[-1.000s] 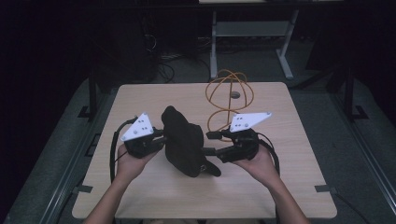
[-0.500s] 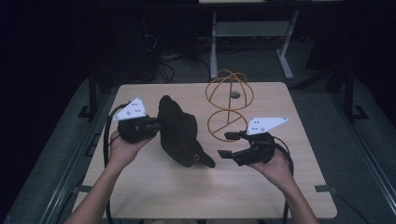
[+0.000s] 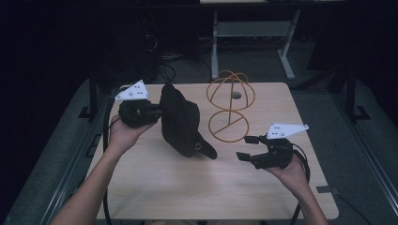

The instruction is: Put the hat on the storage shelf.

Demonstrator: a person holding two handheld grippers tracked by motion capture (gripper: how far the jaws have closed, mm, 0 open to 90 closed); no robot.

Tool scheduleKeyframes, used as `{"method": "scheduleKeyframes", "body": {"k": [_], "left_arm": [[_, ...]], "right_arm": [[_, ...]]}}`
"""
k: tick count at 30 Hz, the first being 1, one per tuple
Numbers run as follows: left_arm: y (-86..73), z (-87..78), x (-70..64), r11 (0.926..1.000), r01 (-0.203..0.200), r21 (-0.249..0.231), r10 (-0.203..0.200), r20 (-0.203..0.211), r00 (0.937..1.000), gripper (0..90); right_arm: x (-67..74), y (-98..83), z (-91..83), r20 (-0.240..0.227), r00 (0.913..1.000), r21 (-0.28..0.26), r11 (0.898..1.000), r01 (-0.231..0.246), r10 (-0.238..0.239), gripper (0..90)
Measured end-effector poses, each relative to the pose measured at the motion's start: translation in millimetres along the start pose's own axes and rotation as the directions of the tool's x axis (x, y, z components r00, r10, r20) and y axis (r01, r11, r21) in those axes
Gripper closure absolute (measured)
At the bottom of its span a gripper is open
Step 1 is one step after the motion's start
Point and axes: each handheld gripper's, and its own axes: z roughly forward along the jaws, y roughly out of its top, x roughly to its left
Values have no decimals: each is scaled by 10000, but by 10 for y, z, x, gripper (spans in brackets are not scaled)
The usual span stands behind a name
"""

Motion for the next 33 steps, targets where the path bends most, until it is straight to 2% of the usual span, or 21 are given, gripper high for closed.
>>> {"method": "scheduleKeyframes", "body": {"k": [13, 20, 25, 28, 33], "left_arm": [[182, 30, 114, 9999, 89, -57, -89, 53, 9999, 857], [274, 45, 174, 9999, 115, -58, -114, 57, 9999, 857], [398, 83, 245, 10000, 98, -16, -98, 132, 9999, 857], [442, 106, 270, 10000, 81, 4, -81, 153, 9999, 857], [595, 178, 330, 10000, 11, 23, -11, 265, 9996, 857]], "right_arm": [[-86, -187, -101, 368, 9990, 9, 9997, -260, 260, 251], [-143, -278, -164, 774, 9957, 37, 9987, -507, 502, 233], [-212, -384, -205, 1124, 9909, 182, 9969, -769, 744, 209], [-235, -400, -223, 1164, 9899, 215, 9962, -843, 813, 208], [-281, -418, -276, 1346, 9862, 32, 9953, -972, 959, 208]]}}
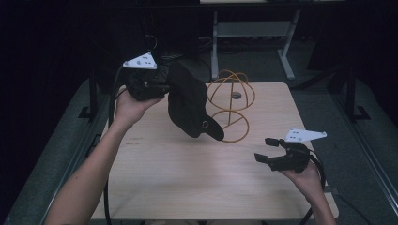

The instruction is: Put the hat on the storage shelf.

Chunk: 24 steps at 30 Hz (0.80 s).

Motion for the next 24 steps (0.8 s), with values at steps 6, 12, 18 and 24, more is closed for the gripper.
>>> {"method": "scheduleKeyframes", "body": {"k": [6, 12, 18, 24], "left_arm": [[219, 65, 39, 9997, -198, 118, 197, 63, 9998, 856], [481, 177, 46, 9984, -455, 345, 448, 202, 9988, 856], [751, 390, 88, 9969, -482, 615, 455, 438, 9980, 855], [1013, 716, 134, 9903, -525, 1285, 436, 715, 9965, 854]], "right_arm": [[-55, -15, -74, 203, 9997, -253, 9996, -119, 124, 208], [-104, -31, -138, 394, 9989, -461, 9986, -243, 261, 206], [-160, -49, -201, 571, 9977, -703, 9970, -331, 372, 206], [-223, -75, -258, 668, 9958, -908, 9942, -570, 632, 207]]}}
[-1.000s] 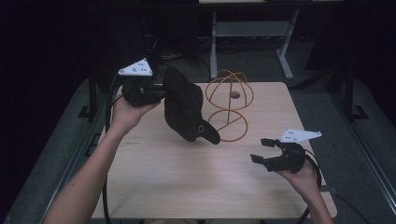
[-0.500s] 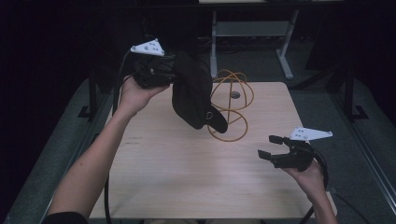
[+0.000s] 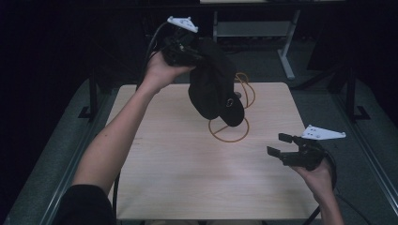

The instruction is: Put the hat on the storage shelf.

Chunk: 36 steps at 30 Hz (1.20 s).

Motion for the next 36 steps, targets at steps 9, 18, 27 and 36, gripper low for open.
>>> {"method": "scheduleKeyframes", "body": {"k": [9, 18, 27, 36], "left_arm": [[279, 313, 71, 9964, -63, 848, 70, -72, 10000, 850], [415, 746, 126, 9876, 551, 1468, -589, 219, 9980, 847], [619, 1280, 59, 9774, 1046, 1835, -1130, 363, 9929, 726], [595, 1448, 27, 9819, 864, 1686, -919, 247, 9955, 515]], "right_arm": [[-73, -105, -41, 149, 9994, -34, 9995, -304, 304, 214], [-111, -152, -37, 165, 9988, 51, 9989, -460, 459, 219], [-135, -183, 2, 58, 9986, 162, 9985, -532, 531, 224], [-123, -201, 24, 61, 9989, 228, 9987, -463, 462, 224]]}}
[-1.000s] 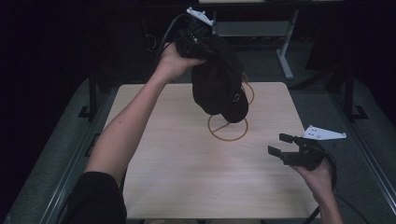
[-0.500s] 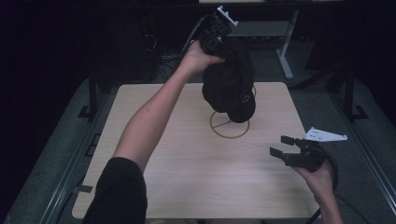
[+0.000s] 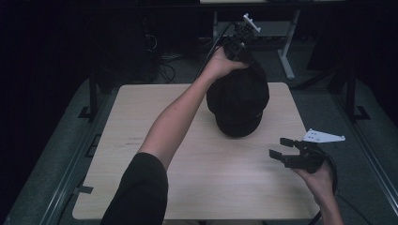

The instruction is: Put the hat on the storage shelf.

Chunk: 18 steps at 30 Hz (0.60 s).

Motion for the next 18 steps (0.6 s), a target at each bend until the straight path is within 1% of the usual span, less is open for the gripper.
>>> {"method": "scheduleKeyframes", "body": {"k": [3, 4, 6, 8, 9, 11, 12, 15, 17, 18], "left_arm": [[-21, -44, 1, 9999, 34, -123, -34, 47, 10000, 506], [-52, -97, -1, 9997, -98, -218, 96, -62, 9999, 504], [-70, -119, -3, 9996, -99, -270, 98, -63, 9999, 503], [-132, -167, -9, 9999, -69, -158, 67, -131, 9999, 485], [-132, -167, -9, 9999, -69, -158, 67, -131, 9999, 479], [-179, -202, -17, 9999, -142, -54, 141, -140, 9998, 468], [-232, -227, -25, 9998, -22, -191, 20, -114, 9999, 460], [-280, -256, -24, 9999, -76, -148, 74, -160, 9998, 446], [-318, -291, -29, 9997, 15, -238, -18, -157, 9999, 436], [-352, -332, -35, 9991, 40, -413, -47, -159, 9999, 427]], "right_arm": [[-4, -4, -2, 12, 10000, 1, 10000, -77, 77, 224], [-6, -4, -1, 6, 10000, -8, 10000, -83, 83, 224], [-4, -4, 0, 5, 10000, -5, 10000, -92, 92, 223], [-2, -3, 12, 19, 10000, 58, 10000, -59, 59, 215], [-2, -3, 12, 19, 10000, 58, 10000, -59, 59, 215], [9, -1, 19, 34, 10000, 99, 9999, -62, 62, 213], [25, 3, 20, 57, 10000, 116, 9999, 0, 0, 211], [29, -4, 24, 104, 9999, 175, 9998, 5, -7, 206], [31, -9, 25, 109, 9999, 176, 9998, -19, 18, 206], [34, -12, 25, 117, 9999, 173, 9998, -30, 28, 207]]}}
